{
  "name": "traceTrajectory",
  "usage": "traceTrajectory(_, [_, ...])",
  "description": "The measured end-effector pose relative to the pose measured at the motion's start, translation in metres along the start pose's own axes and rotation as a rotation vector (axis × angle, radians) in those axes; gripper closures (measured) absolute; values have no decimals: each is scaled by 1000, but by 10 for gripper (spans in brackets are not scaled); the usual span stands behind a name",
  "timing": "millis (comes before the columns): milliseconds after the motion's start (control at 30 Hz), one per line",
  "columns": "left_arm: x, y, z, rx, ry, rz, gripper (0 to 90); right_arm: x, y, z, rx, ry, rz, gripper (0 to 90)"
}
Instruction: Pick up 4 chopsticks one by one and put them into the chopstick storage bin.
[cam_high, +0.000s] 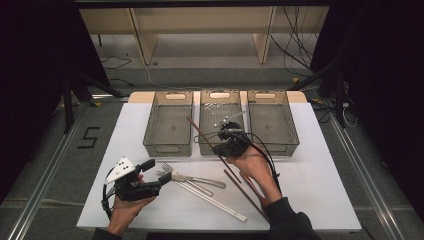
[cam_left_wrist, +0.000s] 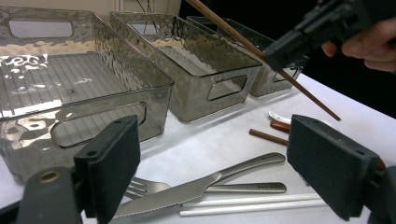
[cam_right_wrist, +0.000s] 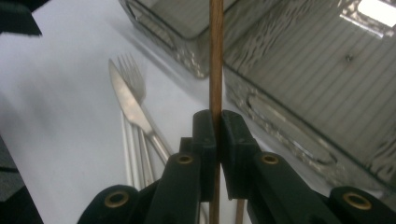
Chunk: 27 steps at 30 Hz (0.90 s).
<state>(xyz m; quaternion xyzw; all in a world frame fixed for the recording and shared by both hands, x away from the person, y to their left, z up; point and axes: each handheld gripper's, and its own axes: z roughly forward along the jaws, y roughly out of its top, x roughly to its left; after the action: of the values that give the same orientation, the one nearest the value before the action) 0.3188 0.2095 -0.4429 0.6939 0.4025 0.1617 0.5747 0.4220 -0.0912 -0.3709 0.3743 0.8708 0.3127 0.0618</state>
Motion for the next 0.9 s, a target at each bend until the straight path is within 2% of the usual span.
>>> traceTrajectory(267, [0, 0, 0, -1, -1, 1, 170, -2, 25, 11, -16, 15, 5, 854])
traceTrajectory(433, [0, 0, 0, 0, -1, 3, 171, -4, 45, 25, -18, 26, 23, 854])
traceTrajectory(633, [-1, 0, 0, -2, 3, 16, 171, -4, 65, 36, -27, 20, 29, 854])
traceTrajectory(900, [-1, 0, 0, -4, 3, 15, 170, -4, 83, 43, -45, 28, 52, 854])
